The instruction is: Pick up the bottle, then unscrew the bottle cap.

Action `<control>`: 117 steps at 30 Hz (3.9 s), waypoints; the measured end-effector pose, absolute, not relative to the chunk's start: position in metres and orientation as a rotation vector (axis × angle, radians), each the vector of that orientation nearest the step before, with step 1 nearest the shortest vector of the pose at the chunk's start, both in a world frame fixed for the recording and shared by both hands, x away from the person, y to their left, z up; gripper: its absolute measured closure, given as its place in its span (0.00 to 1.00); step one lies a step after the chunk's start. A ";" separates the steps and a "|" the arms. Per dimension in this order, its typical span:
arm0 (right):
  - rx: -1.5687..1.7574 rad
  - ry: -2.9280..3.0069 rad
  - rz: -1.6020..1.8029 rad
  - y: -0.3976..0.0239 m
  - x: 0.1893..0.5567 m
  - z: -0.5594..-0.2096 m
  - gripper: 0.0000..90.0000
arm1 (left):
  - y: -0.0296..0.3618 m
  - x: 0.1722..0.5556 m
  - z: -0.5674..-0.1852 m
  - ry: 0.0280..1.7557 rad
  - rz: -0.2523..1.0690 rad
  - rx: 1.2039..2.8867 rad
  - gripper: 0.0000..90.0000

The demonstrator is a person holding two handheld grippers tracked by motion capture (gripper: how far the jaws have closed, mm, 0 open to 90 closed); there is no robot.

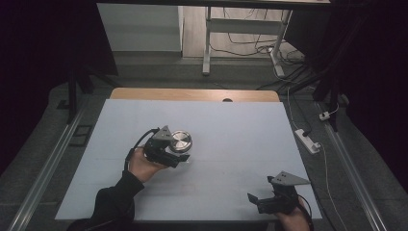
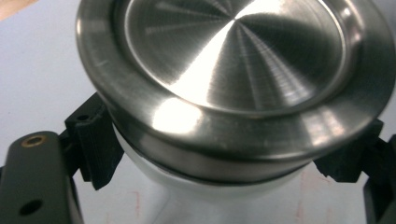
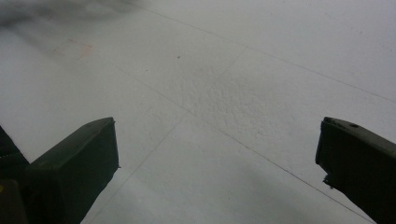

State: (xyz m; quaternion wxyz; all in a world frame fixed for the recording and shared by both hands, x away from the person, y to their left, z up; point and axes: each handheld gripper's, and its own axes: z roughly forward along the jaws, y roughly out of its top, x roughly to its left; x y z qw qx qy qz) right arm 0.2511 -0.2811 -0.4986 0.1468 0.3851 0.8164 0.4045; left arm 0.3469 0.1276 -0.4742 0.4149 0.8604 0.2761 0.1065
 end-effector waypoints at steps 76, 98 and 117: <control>0.848 2.431 1.344 -0.223 0.256 -0.469 0.00 | 0.103 0.295 -0.465 0.571 0.205 2.173 0.18; 0.779 2.464 1.383 -0.166 0.282 -0.436 0.00 | 0.107 0.297 -0.464 0.588 0.216 2.152 0.18; 0.660 2.491 1.334 -0.100 0.297 -0.417 0.00 | 0.105 0.297 -0.465 0.590 0.218 2.155 0.18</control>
